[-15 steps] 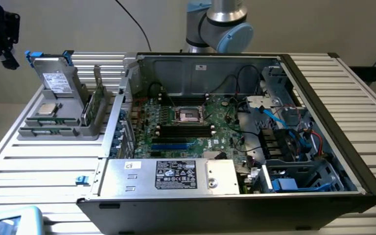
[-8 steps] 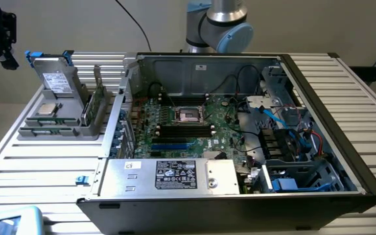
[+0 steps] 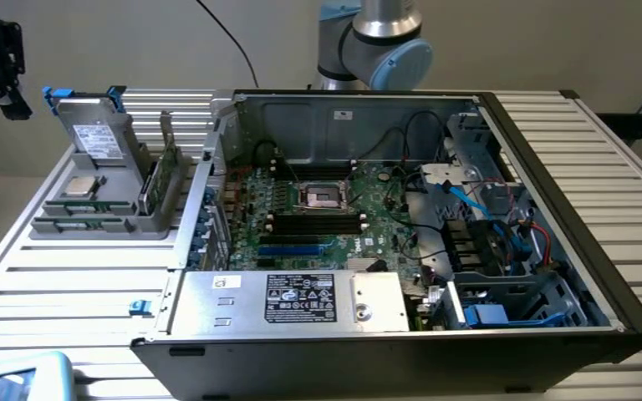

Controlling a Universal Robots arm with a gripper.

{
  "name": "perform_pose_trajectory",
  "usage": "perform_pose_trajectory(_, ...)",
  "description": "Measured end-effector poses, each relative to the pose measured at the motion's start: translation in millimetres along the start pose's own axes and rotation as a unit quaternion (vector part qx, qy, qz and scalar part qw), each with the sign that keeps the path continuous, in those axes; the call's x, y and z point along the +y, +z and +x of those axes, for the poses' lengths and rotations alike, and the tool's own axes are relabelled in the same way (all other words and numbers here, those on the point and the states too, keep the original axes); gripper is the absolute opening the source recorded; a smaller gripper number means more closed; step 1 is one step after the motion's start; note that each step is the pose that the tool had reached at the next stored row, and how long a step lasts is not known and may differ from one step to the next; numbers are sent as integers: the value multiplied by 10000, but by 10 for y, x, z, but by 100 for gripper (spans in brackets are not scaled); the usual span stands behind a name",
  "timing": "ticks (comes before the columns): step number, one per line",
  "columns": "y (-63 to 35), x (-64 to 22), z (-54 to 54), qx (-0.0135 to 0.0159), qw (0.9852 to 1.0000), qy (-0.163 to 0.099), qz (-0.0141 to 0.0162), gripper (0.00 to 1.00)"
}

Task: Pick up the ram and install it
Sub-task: 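Pick up the ram and move it above insertion slot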

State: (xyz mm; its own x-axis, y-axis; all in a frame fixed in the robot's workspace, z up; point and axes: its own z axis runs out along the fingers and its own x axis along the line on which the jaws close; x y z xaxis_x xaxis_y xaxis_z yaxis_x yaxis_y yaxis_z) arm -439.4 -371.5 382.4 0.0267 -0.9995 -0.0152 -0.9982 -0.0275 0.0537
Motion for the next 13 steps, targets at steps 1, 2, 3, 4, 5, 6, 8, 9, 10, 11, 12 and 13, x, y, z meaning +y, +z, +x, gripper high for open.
perform_pose_trajectory(1,1,0,0,14,10000,-86,6,11)
perform_pose_trajectory(2,1,0,0,30,9999,-164,12,11)
perform_pose_trajectory(3,1,0,0,47,9997,-237,20,11)
perform_pose_trajectory(4,1,0,0,65,9995,-306,29,11)
perform_pose_trajectory(5,2,0,0,87,9993,-367,43,11)
perform_pose_trajectory(6,3,0,0,112,9990,-420,62,11)
perform_pose_trajectory(8,2,-1,0,155,9986,-486,118,11)
perform_pose_trajectory(9,3,-1,0,163,9985,-493,157,11)
perform_pose_trajectory(10,4,-1,0,168,9984,-493,198,11)
perform_pose_trajectory(11,5,0,0,173,9984,-493,235,11)
perform_pose_trajectory(12,7,-1,0,177,9983,-493,267,11)
perform_pose_trajectory(13,6,-1,1,180,9982,-493,281,11)
